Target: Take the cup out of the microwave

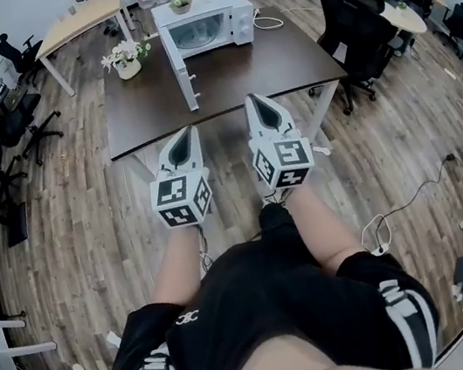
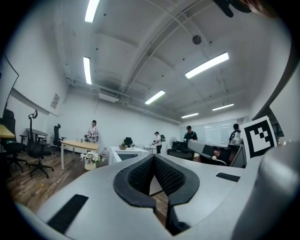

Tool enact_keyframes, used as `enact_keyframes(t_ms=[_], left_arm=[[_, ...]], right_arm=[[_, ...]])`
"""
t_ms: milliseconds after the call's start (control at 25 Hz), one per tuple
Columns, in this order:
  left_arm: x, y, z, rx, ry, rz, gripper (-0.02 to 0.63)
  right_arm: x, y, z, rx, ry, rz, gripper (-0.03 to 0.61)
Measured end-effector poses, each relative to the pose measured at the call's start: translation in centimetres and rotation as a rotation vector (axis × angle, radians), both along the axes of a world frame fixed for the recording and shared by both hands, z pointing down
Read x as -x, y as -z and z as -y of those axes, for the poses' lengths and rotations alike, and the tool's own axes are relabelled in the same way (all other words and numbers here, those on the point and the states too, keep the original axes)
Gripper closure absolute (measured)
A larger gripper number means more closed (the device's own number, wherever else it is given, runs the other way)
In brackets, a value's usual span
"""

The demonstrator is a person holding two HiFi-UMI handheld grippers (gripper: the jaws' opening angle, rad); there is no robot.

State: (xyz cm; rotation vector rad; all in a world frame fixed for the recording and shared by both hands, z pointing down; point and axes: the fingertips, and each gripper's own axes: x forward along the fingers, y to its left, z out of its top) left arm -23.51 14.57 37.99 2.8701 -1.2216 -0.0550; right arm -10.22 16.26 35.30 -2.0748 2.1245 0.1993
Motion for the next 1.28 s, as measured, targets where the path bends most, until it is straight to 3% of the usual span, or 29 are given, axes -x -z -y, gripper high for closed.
enact_keyframes(t_ms=[360, 760, 960, 1280], left_arm=[[-9.4, -1.0, 16.0, 0.018, 0.045, 0.002, 0.614], [-21.2, 2.2, 35.5, 0.017, 0.118, 0.004, 0.614], [-24.1, 1.6, 43.5, 0.027, 0.165, 0.007, 0.614], [-25.0, 0.0, 52.0, 0.073, 0.201, 0.041, 0.614]], right_arm=[[-9.1, 0.1, 17.0, -0.011, 0.069, 0.006, 0.577], [-19.2, 1.8, 37.7, -0.001, 0.157, -0.004, 0.577], [-21.7, 0.9, 45.7, 0.008, 0.207, -0.028, 0.577], [-22.2, -1.1, 54.2, 0.065, 0.225, -0.001, 0.577]])
